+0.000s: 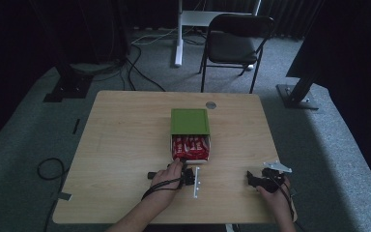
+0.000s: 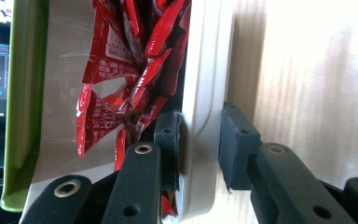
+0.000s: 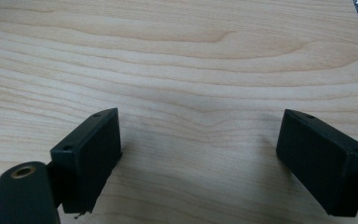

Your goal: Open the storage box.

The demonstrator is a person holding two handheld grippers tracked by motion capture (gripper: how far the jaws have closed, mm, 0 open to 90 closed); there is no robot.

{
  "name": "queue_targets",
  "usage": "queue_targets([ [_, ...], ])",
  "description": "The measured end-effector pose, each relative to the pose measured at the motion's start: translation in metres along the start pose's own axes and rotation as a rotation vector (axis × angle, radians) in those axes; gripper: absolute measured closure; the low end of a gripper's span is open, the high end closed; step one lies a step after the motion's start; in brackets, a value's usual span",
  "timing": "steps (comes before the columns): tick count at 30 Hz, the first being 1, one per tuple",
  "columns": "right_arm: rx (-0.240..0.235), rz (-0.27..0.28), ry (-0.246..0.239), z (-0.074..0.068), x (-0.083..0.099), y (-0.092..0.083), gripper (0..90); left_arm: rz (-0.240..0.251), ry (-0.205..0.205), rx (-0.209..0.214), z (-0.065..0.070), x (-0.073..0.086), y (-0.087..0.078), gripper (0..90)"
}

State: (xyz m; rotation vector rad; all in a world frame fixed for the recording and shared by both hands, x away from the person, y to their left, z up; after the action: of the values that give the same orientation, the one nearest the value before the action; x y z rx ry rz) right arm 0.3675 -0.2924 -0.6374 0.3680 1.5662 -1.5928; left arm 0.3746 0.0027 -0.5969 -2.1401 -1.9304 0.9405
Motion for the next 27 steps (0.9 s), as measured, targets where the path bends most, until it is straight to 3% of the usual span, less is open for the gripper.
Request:
queue_targets([
  [27, 0.0, 0.0, 0.0, 0.0, 0.0, 0.0, 13.2, 0.016, 0.003, 0.043, 0.028, 0.003, -0.036, 72.5],
])
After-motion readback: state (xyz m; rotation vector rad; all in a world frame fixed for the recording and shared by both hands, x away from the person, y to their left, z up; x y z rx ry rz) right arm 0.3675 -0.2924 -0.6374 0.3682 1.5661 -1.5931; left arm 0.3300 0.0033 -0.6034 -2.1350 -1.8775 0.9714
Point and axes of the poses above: each handheld gripper's, and its own axes: y roughly forward along the jaws, x roughly out of its underside, z roughly to its right, the point moved 9 cm from there along y, roughly forward along the jaws, and after that the axes turned 15 degrees about -y, right-handed, at the moved point
